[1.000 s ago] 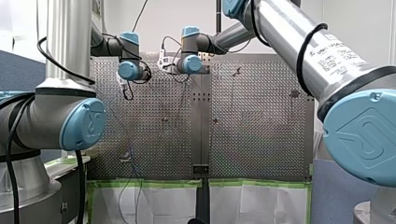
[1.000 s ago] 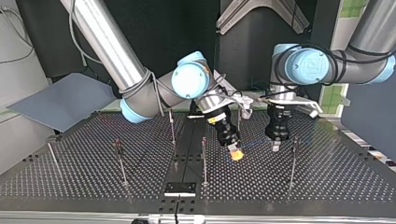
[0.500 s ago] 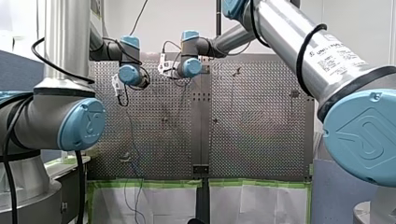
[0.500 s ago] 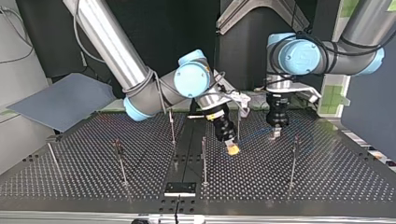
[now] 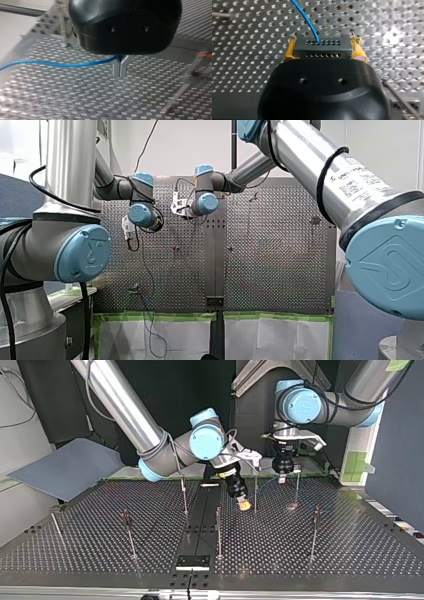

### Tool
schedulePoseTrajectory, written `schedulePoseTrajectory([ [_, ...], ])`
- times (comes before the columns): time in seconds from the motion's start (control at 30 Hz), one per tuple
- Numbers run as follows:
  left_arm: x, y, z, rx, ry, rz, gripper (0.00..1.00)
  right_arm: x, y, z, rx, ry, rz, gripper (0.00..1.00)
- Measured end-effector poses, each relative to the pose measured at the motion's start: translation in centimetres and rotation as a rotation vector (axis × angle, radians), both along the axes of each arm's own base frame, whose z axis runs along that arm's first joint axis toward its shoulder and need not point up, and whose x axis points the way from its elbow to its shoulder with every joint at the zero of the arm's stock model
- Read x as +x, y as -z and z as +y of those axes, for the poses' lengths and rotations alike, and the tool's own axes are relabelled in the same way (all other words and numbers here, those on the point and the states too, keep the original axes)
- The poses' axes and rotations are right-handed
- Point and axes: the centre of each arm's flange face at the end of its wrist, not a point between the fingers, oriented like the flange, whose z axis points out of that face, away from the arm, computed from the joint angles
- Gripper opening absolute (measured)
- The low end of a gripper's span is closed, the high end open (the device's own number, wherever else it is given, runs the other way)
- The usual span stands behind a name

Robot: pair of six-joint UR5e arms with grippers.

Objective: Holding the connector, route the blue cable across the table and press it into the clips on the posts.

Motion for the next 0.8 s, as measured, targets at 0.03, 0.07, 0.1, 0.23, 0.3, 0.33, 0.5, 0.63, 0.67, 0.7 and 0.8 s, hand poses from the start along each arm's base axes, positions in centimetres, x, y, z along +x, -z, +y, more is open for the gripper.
schedulePoseTrajectory([
  [0.03, -0.1, 0.5, -0.1, 0.002, 0.001, 0.007, 0.0, -0.1, 0.4, 0.1, 0.005, 0.0, 0.006, 0.0],
  [0.07, -0.1, 1.0, -0.1, 0.003, 0.003, 0.013, 0.0, -0.3, 0.9, 0.1, 0.013, 0.001, 0.015, 0.0],
  [0.1, -0.1, 1.6, -0.2, 0.003, 0.005, 0.018, 0.0, -0.4, 1.3, 0.1, 0.018, 0.002, 0.021, 0.0],
  [0.23, 0.3, 3.0, -0.4, -0.005, 0.013, 0.027, 0.0, -1.2, 2.9, 0.1, 0.039, 0.009, 0.048, 0.0],
  [0.3, 0.4, 3.5, -0.6, -0.009, 0.022, 0.027, 0.0, -1.6, 3.8, 0.1, 0.049, 0.014, 0.063, 0.0],
  [0.33, 0.5, 3.6, -0.6, -0.011, 0.026, 0.026, 0.0, -1.8, 4.1, 0.1, 0.053, 0.015, 0.069, 0.0],
  [0.5, 0.8, 3.8, -0.8, -0.035, 0.035, 0.013, 0.0, -2.7, 6.0, 0.2, 0.075, 0.024, 0.103, 0.0],
  [0.63, 1.0, 4.7, -0.9, -0.043, 0.037, 0.021, 0.0, -3.4, 7.6, 0.5, 0.093, 0.028, 0.13, 0.0],
  [0.67, 1.1, 5.0, -0.9, -0.042, 0.037, 0.024, 0.0, -3.7, 8.1, 0.6, 0.099, 0.028, 0.138, 0.0],
  [0.7, 1.2, 5.3, -0.9, -0.041, 0.037, 0.028, 0.0, -3.8, 8.5, 0.7, 0.104, 0.029, 0.144, 0.0],
  [0.8, 1.5, 6.4, -0.9, -0.04, 0.037, 0.034, 0.0, -4.3, 9.5, 1.0, 0.117, 0.029, 0.16, 0.0],
])
